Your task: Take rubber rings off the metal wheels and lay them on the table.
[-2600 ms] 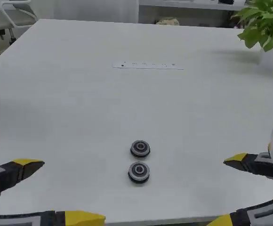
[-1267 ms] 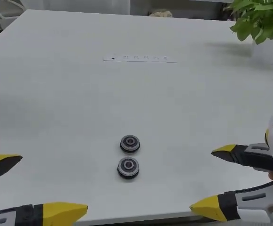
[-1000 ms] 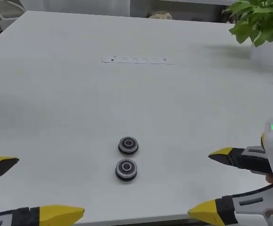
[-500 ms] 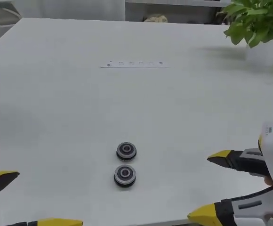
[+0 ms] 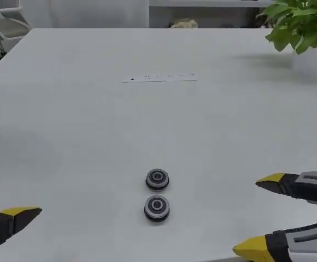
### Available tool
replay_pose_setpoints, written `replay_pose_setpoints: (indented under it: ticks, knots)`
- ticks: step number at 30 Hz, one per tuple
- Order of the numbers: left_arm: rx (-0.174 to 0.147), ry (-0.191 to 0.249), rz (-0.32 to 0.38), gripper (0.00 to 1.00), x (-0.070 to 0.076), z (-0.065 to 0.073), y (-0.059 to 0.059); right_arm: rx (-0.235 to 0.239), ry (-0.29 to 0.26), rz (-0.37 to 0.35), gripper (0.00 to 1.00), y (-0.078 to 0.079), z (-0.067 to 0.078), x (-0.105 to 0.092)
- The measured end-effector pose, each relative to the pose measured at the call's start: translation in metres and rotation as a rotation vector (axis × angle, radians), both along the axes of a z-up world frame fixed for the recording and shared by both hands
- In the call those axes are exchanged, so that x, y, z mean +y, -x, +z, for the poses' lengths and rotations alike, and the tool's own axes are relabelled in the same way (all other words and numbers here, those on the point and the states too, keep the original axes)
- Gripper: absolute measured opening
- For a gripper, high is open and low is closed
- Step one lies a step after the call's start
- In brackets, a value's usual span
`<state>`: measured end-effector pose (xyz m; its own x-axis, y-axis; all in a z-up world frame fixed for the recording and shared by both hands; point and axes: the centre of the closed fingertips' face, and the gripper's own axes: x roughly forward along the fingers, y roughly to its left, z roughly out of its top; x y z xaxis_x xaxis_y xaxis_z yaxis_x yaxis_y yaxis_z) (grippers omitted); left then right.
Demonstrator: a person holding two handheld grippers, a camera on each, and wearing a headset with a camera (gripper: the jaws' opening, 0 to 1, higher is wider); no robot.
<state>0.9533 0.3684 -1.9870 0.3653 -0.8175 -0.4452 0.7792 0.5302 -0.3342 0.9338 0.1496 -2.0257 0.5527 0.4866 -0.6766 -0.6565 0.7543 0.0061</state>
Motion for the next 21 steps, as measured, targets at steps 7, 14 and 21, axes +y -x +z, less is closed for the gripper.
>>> replay_pose_setpoints:
  ticks: [7, 14, 21]
  knots:
    - [-0.022, 0.004, 0.028, 0.97, 0.004, 0.002, -0.005, 0.032, 0.12, 0.04, 0.75, 0.005, -0.012, -0.005]
    - [-0.022, 0.007, 0.019, 0.98, 0.004, 0.002, -0.005, 0.033, 0.09, 0.016, 0.74, 0.003, -0.011, -0.006]
    - [-0.025, 0.005, 0.023, 0.98, 0.004, 0.002, -0.006, 0.057, 0.095, 0.047, 0.75, 0.008, -0.014, -0.002]
